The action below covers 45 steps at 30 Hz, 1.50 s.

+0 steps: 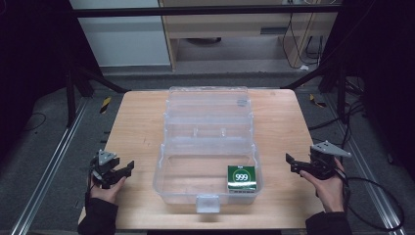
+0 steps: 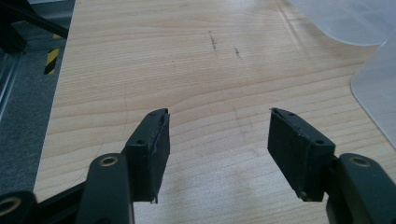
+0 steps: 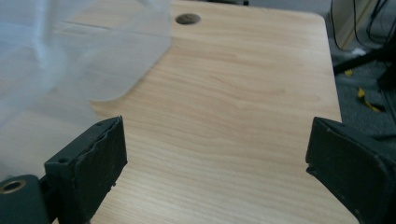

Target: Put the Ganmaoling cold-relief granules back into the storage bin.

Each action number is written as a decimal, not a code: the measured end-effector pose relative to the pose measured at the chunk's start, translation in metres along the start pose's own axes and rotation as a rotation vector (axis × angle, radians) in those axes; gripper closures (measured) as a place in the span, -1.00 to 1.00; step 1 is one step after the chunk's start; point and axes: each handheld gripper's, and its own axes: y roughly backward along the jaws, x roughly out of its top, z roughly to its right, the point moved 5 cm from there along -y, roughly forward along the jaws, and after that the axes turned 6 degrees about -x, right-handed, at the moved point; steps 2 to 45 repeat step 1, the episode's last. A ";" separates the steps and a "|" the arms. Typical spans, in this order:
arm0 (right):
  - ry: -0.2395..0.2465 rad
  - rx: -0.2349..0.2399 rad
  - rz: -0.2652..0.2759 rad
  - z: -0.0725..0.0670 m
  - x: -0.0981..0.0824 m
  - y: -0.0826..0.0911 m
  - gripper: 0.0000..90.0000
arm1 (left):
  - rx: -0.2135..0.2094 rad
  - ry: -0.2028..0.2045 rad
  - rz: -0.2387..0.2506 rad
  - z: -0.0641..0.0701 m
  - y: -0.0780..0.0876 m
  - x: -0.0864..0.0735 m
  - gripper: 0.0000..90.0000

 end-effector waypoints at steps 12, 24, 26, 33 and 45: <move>-0.005 -0.024 0.002 0.005 -0.003 -0.002 -0.87 | 0.002 0.001 0.000 0.000 0.000 0.000 -0.15; -0.005 -0.024 0.002 0.005 -0.003 -0.002 -0.87 | 0.002 0.001 0.000 0.000 0.000 0.000 -0.15; -0.005 -0.024 0.002 0.005 -0.003 -0.002 -0.87 | 0.002 0.001 0.000 0.000 0.000 0.000 -0.15; -0.005 -0.024 0.002 0.005 -0.003 -0.002 -0.87 | 0.002 0.001 0.000 0.000 0.000 0.000 -0.15; -0.005 -0.024 0.002 0.005 -0.003 -0.002 -0.87 | 0.002 0.001 0.000 0.000 0.000 0.000 -0.15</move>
